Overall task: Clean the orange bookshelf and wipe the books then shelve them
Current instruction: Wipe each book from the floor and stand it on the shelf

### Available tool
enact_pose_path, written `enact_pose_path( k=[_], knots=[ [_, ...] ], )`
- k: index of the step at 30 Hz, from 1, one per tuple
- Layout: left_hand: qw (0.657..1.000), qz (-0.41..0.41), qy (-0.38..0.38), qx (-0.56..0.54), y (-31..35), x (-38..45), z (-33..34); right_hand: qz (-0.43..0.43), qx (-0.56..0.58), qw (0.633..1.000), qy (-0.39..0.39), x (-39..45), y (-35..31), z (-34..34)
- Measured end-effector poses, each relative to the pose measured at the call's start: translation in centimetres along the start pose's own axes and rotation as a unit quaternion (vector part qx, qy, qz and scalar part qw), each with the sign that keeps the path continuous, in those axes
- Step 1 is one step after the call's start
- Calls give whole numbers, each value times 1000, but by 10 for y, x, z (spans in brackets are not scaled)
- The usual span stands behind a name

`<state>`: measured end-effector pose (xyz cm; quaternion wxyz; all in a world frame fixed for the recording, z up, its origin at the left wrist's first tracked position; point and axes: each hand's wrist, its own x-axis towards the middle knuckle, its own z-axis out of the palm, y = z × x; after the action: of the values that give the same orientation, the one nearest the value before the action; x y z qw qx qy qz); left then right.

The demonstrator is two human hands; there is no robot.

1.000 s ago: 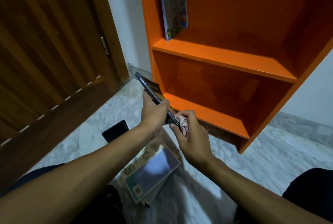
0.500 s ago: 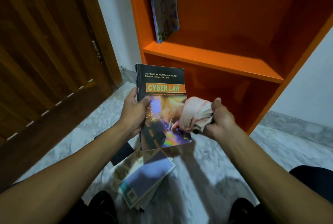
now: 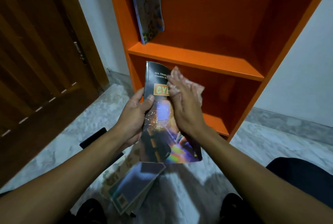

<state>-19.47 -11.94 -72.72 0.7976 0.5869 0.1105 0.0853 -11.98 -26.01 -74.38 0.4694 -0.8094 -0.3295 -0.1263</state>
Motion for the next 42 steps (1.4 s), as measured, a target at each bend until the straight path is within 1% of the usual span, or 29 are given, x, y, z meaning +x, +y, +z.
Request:
enact_pose_path(
  k=[1,5,7,11,14,16,17,19,20,21,22,23,24,25,26,27,28,29,30,31,32,33,34,36,38,40,42],
  knots=[
    [1000,-2,13,-16,0,2,-2,-12,12,1000,-21,-6,2,6],
    [995,-21,66,-78,3,9,-14,-84,-44,991,-92,-28,8,20],
    [991,-16,100,-93,4,15,-21,-117,-48,985,-114,-40,3,25],
    [977,5,174,-125,16,26,-35,-156,-8,978,-136,-62,-2,36],
    [973,27,206,-104,28,28,-43,-158,24,976,-150,-72,-2,40],
    [972,45,220,-66,30,30,-50,-120,59,980,-148,-72,-7,36],
    [972,50,228,-36,30,29,-51,-79,82,984,-138,-71,-7,34],
    [970,49,236,18,28,27,-53,35,137,987,-76,-63,-12,30],
    [971,46,233,35,26,25,-54,101,174,979,-35,-58,-10,29],
    [972,43,228,46,24,23,-53,194,232,953,8,-51,-9,27],
    [973,38,221,56,21,20,-51,317,302,898,41,-40,-3,24],
    [974,31,213,67,19,16,-49,426,388,815,53,-30,2,19],
    [976,24,201,76,18,13,-47,489,468,735,37,-22,9,12],
    [979,19,186,85,16,11,-46,506,533,678,22,-14,13,3],
    [981,16,168,93,13,10,-44,508,558,656,29,-6,14,-5],
    [983,12,150,102,11,8,-42,492,568,658,52,2,12,-12],
    [985,7,131,113,10,7,-39,461,548,692,90,8,9,-18],
    [986,1,112,122,7,5,-35,409,501,749,144,13,6,-24],
    [987,-2,92,132,5,3,-30,342,410,824,190,18,2,-29],
    [987,-4,72,143,2,1,-24,263,308,889,215,22,-5,-32],
    [987,-4,52,153,-1,-2,-17,184,214,935,216,24,-9,-32],
    [987,-4,36,154,-3,-3,-10,119,152,963,190,23,-11,-27],
    [989,-4,24,145,-6,-4,-4,77,104,981,143,19,-10,-19],
    [992,3,22,126,-10,-3,5,39,26,997,63,4,-7,1],
    [995,3,51,90,-11,1,8,-6,7,1000,20,-11,-11,14],
    [996,-27,81,18,-8,5,7,-52,2,998,-20,-24,-12,22],
    [992,-47,105,-44,-2,10,1,-80,3,995,-62,-33,-10,29]
  ],
)
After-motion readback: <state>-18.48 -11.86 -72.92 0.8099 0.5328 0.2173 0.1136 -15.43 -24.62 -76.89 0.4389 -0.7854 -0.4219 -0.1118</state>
